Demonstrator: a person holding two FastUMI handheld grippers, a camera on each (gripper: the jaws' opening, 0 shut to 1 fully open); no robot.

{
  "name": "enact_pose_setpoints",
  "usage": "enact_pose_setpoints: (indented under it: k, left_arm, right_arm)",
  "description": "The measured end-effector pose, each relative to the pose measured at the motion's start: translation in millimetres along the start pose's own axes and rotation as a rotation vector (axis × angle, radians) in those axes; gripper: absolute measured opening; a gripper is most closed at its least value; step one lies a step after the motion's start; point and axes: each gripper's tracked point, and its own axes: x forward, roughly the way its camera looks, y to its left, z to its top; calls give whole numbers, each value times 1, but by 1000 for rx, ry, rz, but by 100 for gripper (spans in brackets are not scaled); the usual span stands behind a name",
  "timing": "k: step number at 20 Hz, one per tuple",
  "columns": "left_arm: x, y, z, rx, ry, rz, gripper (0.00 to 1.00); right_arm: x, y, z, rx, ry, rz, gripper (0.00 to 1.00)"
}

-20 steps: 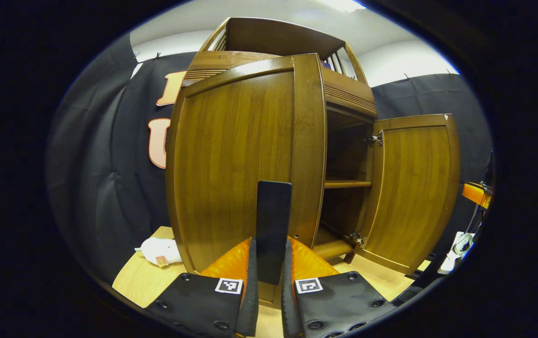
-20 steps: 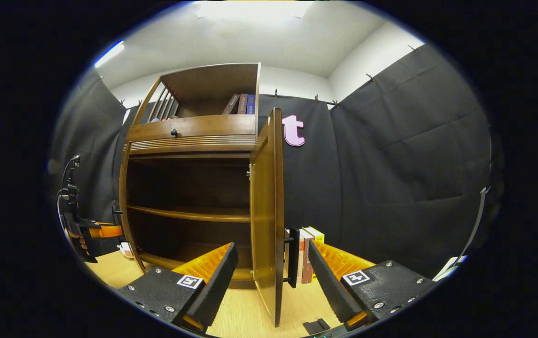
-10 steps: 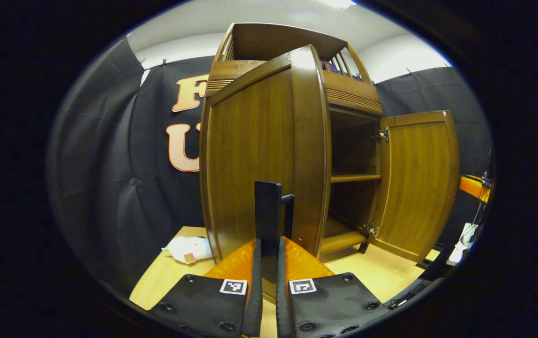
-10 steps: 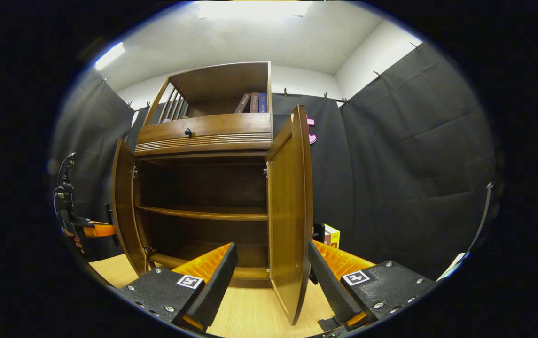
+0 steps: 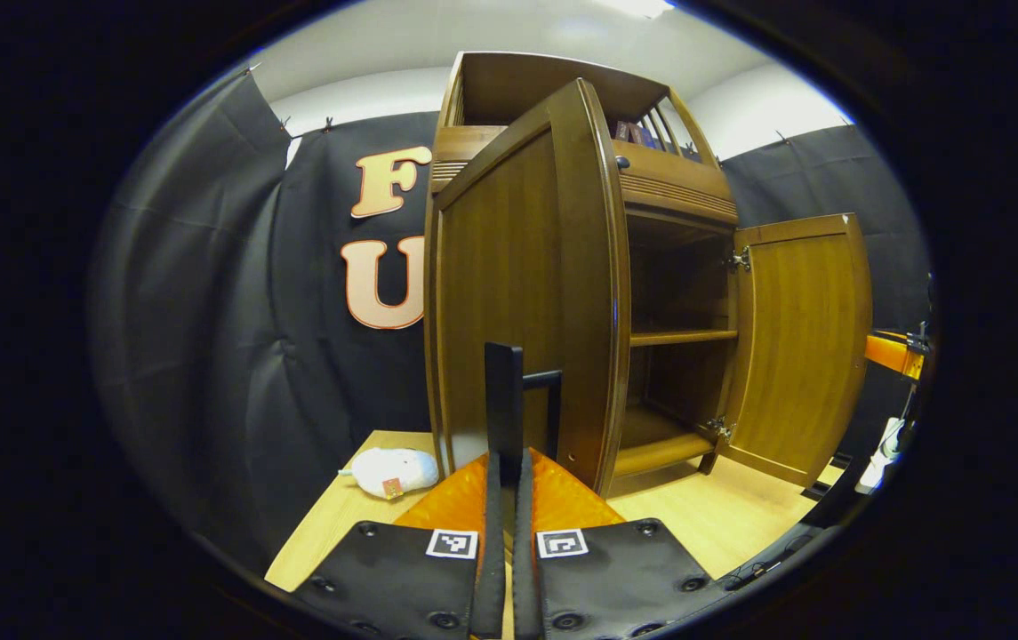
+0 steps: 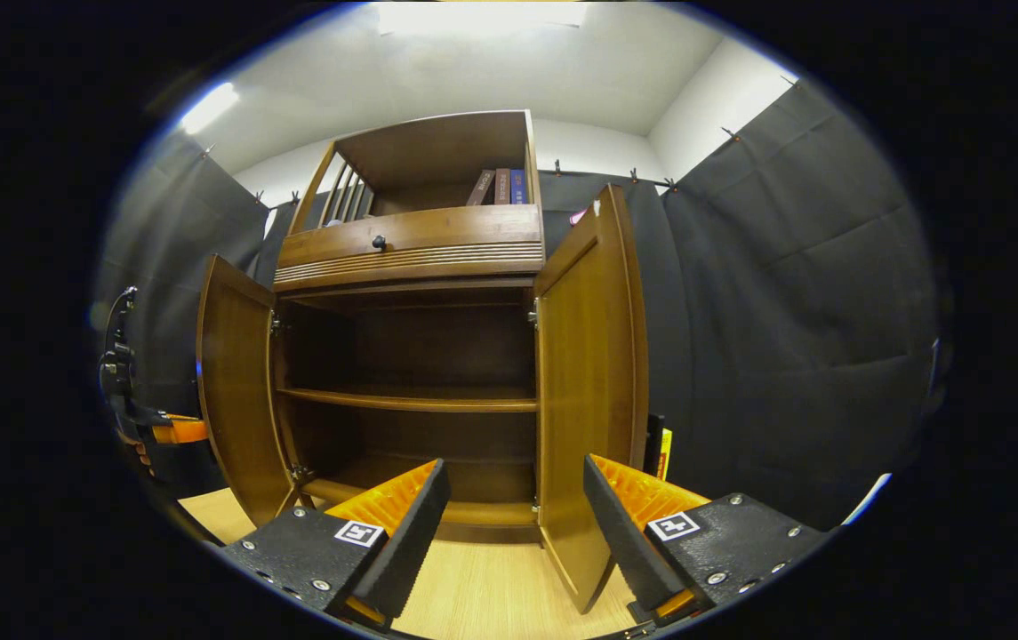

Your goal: Open the right door of the double-door shoe cabinet with the right hand, and open the left door with the left hand.

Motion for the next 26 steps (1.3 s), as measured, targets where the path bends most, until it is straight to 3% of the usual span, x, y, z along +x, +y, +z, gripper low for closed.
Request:
enact_pose_setpoints:
  k: [9, 10, 12, 13, 14, 15, 17, 18, 26]
  left_arm:
    - [-13, 41, -2, 14, 3, 50, 10]
    - [-13, 44, -3, 13, 3, 48, 10]
    - [-15, 58, -2, 13, 0, 49, 10]
    - [-15, 63, -3, 18, 0, 53, 10]
    - [-16, 69, -3, 24, -2, 58, 10]
    - [-15, 75, -3, 32, -2, 66, 10]
    - [-14, 88, -3, 33, -6, 78, 10]
    - [-13, 92, -3, 31, -8, 77, 10]
    - [-11, 124, -3, -18, -21, 23, 7]
  right_arm:
    - [6, 21, -5, 5, 10, 23, 92]
    - [7, 24, -4, 5, 11, 22, 99]
    - [10, 27, -4, 4, 13, 24, 99]
    - [10, 30, -4, 4, 14, 27, 92]
    - [10, 33, -4, 3, 18, 31, 92]
    - [10, 34, -5, 0, 20, 31, 99]
    - [11, 36, -4, -6, 21, 28, 99]
    - [12, 38, -4, -9, 22, 28, 93]
    - [21, 59, -11, 1, 49, 48, 93]
